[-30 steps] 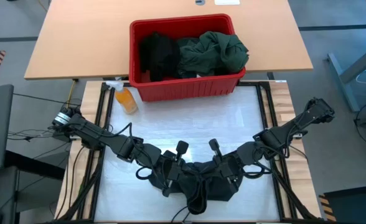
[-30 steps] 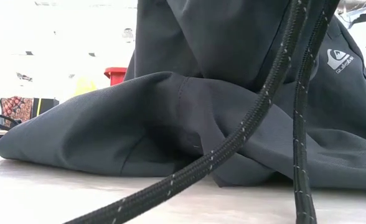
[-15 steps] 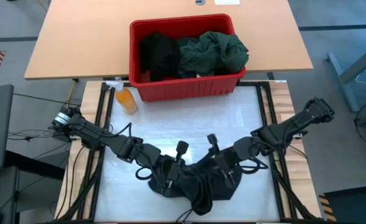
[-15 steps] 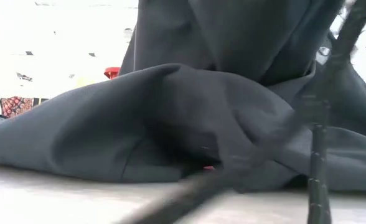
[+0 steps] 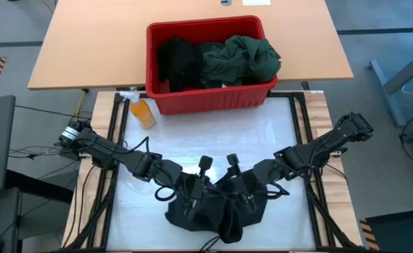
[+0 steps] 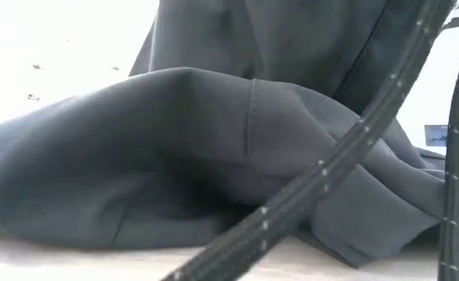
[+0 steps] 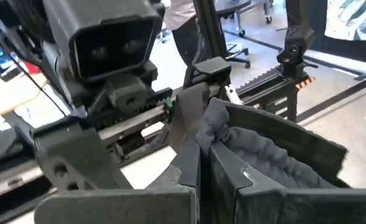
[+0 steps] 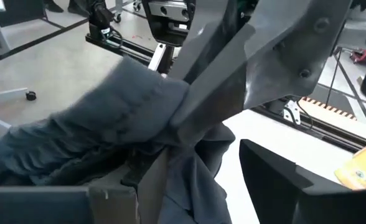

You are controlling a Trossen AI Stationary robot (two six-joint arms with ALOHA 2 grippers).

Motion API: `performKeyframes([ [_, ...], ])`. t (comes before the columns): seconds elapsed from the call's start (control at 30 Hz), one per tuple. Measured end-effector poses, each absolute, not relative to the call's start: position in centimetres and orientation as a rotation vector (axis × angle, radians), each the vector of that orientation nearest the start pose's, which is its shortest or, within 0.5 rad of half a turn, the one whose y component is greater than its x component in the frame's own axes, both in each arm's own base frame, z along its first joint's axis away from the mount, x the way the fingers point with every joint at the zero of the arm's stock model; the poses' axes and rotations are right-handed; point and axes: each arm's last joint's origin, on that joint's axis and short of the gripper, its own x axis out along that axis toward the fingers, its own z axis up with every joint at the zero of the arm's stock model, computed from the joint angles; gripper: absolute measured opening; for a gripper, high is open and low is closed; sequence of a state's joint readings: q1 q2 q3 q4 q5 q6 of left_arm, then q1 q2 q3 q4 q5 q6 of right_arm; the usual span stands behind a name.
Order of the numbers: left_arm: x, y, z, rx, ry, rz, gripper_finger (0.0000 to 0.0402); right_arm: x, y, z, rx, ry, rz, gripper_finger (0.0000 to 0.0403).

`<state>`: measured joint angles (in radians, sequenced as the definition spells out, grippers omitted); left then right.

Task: Fold Laundry from Bin
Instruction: Fold the black shorts from the red laundry bin

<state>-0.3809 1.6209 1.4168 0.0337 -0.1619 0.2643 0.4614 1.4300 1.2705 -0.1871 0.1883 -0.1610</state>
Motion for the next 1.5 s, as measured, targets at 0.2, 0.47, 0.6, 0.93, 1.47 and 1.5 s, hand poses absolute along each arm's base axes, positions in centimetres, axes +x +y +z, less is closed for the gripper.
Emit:
performKeyframes([
  [0.2,35.3,-13.7,35.4,0.257,0.205,-0.255,0.0,29.3,14.0,35.2,-0.271,0.316,0.299,0.0217],
  [0.47,35.3,-13.6,35.2,0.263,0.224,-0.236,0.0,29.2,14.0,35.0,-0.274,0.331,0.3,0.0216],
  [0.6,35.3,-13.4,35.2,0.292,0.228,-0.206,0.0,29.1,13.9,34.9,-0.243,0.355,0.294,0.0216],
  [0.93,35.2,-12.4,29.0,0.154,0.152,-0.125,0.0,28.8,13.5,29.7,-0.128,0.434,0.26,0.0194],
  [1.47,32.3,-10.6,21.9,-0.212,0.102,0.018,0.0004,27.0,12.0,22.3,0.103,0.251,0.182,0.0164],
  [1.5,32.3,-10.5,21.9,-0.215,0.101,0.026,0.0006,27.0,12.0,22.3,0.105,0.245,0.179,0.0164],
])
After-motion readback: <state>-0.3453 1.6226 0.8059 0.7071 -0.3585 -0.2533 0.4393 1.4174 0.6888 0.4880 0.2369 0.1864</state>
